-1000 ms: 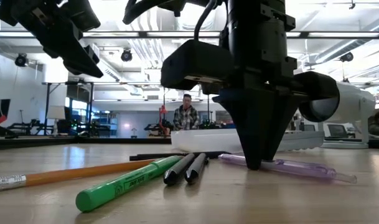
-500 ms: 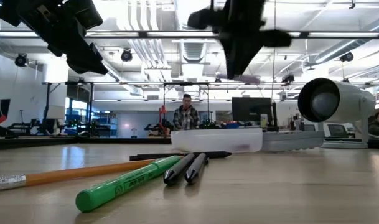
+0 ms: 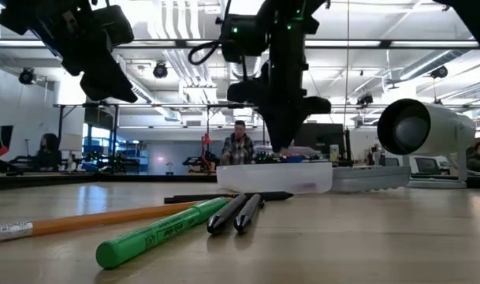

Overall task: Pick & place school supplies into a supply box
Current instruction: Put the purple pen into the supply box, then put the black pen into the supply box

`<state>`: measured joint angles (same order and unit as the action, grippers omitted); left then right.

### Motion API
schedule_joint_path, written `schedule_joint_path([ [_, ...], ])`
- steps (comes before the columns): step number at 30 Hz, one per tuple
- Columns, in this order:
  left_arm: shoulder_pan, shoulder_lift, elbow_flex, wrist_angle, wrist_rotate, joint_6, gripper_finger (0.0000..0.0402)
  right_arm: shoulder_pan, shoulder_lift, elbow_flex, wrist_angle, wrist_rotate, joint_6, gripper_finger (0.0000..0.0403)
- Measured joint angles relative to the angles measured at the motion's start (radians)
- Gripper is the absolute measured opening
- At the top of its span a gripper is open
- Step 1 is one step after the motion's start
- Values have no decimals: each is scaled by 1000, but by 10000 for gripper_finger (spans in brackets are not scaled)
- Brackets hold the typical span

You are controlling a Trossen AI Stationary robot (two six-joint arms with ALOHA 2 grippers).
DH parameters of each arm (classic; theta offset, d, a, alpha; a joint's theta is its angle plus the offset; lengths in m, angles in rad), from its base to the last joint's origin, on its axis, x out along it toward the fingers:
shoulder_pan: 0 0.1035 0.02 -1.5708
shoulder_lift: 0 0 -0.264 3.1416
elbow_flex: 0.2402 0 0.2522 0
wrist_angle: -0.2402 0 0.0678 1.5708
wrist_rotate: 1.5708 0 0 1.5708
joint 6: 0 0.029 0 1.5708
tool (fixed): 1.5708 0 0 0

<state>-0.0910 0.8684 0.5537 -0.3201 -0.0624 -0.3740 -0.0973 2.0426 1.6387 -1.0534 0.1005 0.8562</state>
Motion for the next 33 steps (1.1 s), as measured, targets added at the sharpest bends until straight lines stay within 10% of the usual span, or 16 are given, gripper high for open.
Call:
schedule_joint_path([
  [17, -1, 174, 0, 94, 67, -32, 136, 57, -131, 6, 10, 126, -6, 204],
  [33, -182, 567, 225, 111, 1, -22, 136, 486, -208, -101, -92, 217, 729, 194],
])
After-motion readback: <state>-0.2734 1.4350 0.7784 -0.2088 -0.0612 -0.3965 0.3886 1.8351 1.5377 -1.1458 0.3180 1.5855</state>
